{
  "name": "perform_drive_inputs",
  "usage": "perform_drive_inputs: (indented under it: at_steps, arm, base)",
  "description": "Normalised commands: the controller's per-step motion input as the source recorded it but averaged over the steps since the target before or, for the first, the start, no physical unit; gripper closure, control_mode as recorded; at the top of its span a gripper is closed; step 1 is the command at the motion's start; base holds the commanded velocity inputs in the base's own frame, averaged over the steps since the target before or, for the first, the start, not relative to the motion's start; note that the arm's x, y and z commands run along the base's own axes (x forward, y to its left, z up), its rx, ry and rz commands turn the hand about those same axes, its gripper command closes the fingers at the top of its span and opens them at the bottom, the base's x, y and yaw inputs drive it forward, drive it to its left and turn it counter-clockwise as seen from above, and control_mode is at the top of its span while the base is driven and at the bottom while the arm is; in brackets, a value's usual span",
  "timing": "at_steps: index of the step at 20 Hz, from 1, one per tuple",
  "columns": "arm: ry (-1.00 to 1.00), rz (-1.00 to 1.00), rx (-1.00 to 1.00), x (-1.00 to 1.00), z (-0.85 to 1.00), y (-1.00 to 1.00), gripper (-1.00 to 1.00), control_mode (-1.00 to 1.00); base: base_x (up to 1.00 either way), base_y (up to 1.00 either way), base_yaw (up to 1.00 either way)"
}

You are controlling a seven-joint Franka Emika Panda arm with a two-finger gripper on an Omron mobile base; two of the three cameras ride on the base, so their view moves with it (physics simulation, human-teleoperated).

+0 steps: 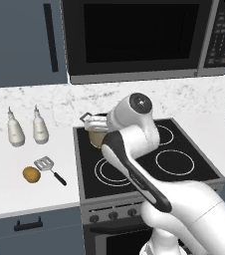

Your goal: Put the mushroom and potato in the pot. Retrieve the spatula and lightly stir the vegetables in the pot.

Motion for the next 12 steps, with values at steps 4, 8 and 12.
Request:
perform_drive_inputs:
  at_steps: [4,8,12]
  arm:
    - [0.21,0.16,-0.08,-1.0,-0.2,1.0,-1.0,-1.0]
    - [0.19,0.2,-0.12,-0.89,-0.43,1.0,-1.0,-1.0]
    - [0.16,0.2,-0.16,-0.35,-0.28,0.8,-1.0,-1.0]
  base:
    - [0.0,0.0,0.0]
    - [0.0,0.0,0.0]
    - [0.0,0.0,0.0]
